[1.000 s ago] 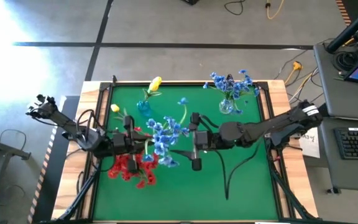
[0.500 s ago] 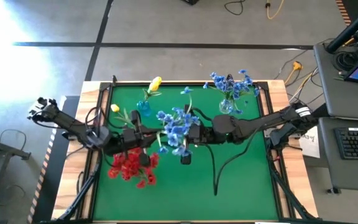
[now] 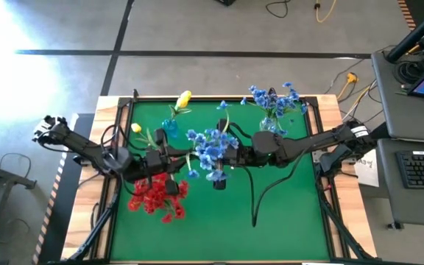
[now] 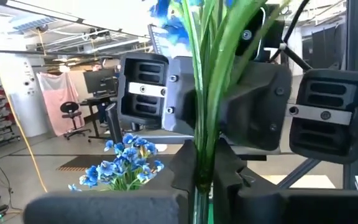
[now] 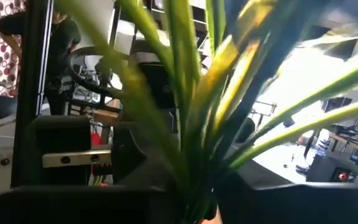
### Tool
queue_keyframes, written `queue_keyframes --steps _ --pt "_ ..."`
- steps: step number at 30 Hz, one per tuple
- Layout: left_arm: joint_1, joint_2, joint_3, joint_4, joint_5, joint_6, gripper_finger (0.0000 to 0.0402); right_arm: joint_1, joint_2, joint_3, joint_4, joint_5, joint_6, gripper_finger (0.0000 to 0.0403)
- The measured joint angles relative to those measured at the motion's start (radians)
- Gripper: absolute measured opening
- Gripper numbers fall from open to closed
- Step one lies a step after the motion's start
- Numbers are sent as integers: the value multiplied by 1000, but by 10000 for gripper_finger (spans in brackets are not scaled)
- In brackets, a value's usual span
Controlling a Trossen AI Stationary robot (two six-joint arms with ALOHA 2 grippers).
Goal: Sort flowers into vase by color
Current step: Put the blue flowers into the transparent vase
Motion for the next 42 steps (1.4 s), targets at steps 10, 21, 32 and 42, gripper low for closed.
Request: queue_keyframes --steps 10,21,32,42 --pt "2 -23 0 -4 0 -7 120 0 -7 0 -14 -2 -9 23" --pt "-3 -145 0 -108 -1 -24 219 -7 -180 0 -310 335 -86 19" --pt "-6 -320 75 -484 106 -90 207 -156 -432 -181 -534 438 119 19" --pt "-5 -371 272 -937 79 -103 194 -168 -602 -352 -559 446 250 18"
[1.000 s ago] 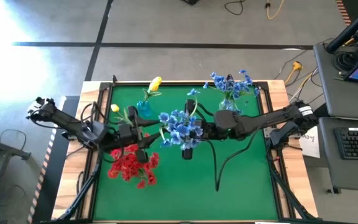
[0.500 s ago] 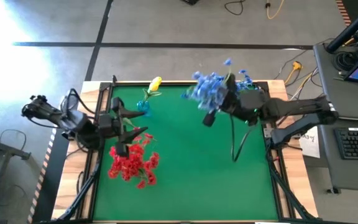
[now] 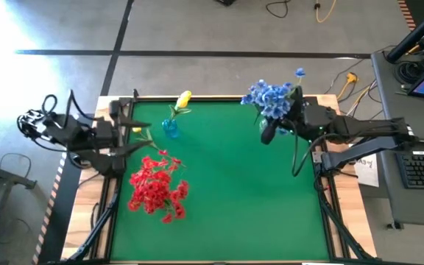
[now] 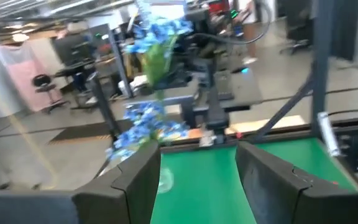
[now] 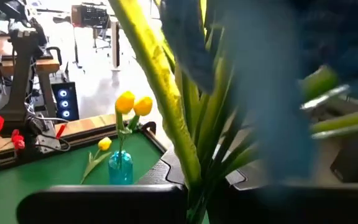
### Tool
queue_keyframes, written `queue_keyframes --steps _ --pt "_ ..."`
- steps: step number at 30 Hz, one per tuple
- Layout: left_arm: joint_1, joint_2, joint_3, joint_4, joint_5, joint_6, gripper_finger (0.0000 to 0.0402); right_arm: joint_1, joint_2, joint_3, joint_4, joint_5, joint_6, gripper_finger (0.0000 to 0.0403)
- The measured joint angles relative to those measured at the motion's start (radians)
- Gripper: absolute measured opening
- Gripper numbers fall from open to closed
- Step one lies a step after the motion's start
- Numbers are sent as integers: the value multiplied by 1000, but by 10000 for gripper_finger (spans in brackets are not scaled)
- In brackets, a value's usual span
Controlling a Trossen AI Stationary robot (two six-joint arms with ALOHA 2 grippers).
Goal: Sort flowers into vase by color
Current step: Put the blue flowers into the transparent vase
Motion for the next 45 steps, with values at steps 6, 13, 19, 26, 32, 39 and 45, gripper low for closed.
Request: queue_keyframes --steps 6,13,19,26,32,39,45 --pt "0 -26 43 -79 -153 1 194 1 -56 -36 -145 1 202 18" --pt "0 -73 35 -111 -233 1 194 1 -55 48 -524 7 511 18" --pt "0 -106 33 -159 -269 -5 194 1 -49 149 -762 161 600 18" --pt "0 -128 32 -160 -269 -10 194 1 -64 215 -951 387 706 18" --pt "0 -131 32 -160 -269 -10 194 1 -69 173 -929 516 710 18" --pt "0 -134 32 -161 -269 -24 194 1 -61 131 -861 496 736 18" --pt "0 -136 32 -173 -331 -14 194 1 -61 46 -801 382 746 18"
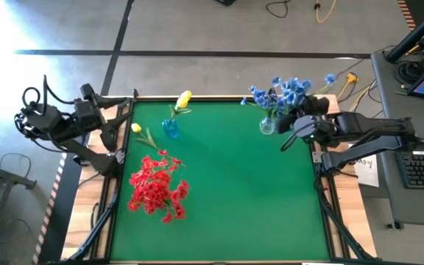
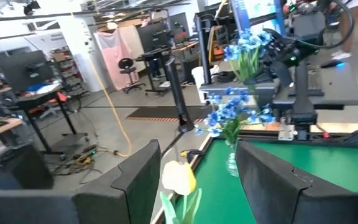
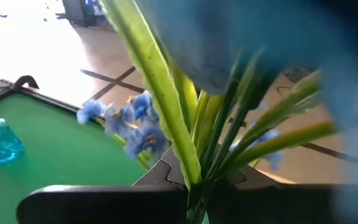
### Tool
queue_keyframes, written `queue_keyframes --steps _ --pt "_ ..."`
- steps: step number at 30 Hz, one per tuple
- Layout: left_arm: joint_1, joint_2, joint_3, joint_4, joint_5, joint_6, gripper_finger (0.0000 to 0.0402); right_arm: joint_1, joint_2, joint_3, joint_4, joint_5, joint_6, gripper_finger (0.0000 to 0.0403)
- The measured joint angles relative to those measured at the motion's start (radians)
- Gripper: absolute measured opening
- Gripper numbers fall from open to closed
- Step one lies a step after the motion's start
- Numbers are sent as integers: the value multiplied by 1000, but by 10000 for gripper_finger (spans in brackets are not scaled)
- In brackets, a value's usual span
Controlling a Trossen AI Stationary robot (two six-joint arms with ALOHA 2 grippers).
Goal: Sort flowers into vase by color
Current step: Put the blue flowers into the transparent vase
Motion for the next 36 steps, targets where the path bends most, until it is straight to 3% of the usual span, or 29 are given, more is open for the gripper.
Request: queue_keyframes --steps 8,14,19,28,36 --pt "0 2 4 0 -15 -22 194 0 -26 -54 84 -177 34 18" --pt "0 -1 8 5 -16 -21 194 0 -61 -41 101 -8 -6 18" --pt "0 4 8 4 -16 -23 194 0 -61 -48 184 72 -83 18" --pt "0 13 8 1 -16 -41 194 0 -34 -173 554 148 -323 18" --pt "0 12 8 0 -15 -42 194 -3 -24 -284 639 222 -308 18"
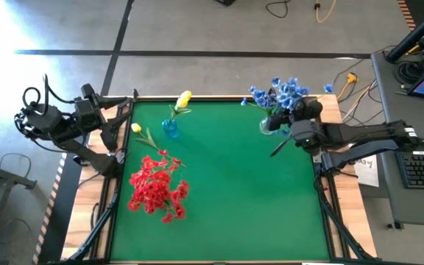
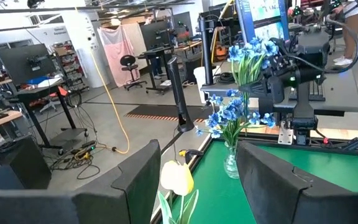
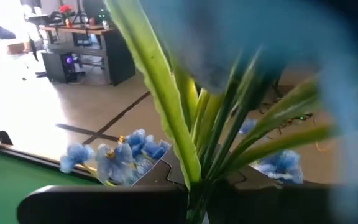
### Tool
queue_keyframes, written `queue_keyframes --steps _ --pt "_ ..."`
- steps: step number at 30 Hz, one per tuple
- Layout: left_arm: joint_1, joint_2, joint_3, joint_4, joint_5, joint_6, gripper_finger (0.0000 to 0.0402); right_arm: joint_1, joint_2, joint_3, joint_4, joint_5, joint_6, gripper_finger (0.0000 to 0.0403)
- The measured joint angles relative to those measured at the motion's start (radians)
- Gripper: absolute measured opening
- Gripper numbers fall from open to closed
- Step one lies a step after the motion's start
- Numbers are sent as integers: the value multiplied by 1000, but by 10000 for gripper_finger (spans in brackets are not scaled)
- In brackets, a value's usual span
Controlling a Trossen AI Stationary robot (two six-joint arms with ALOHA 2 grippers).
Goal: Sort flowers into vase by color
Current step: Put the blue flowers into the transparent vase
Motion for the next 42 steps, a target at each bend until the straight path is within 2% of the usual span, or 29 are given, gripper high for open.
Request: queue_keyframes --steps 9,15,19,23,32,42 --pt "0 0 0 -1 0 0 194 -8 21 -91 98 70 -5 18" --pt "0 0 0 -5 1 0 194 -34 25 -103 158 113 -6 18" --pt "0 0 -1 -15 1 0 194 -66 25 -103 196 83 -5 18" --pt "0 0 -1 -15 2 0 194 -120 25 -103 234 -39 -2 18" --pt "0 0 -1 -22 2 0 194 -172 44 -103 232 -43 -54 18" --pt "0 0 -1 -21 2 0 194 -179 118 -103 229 -27 -51 18"
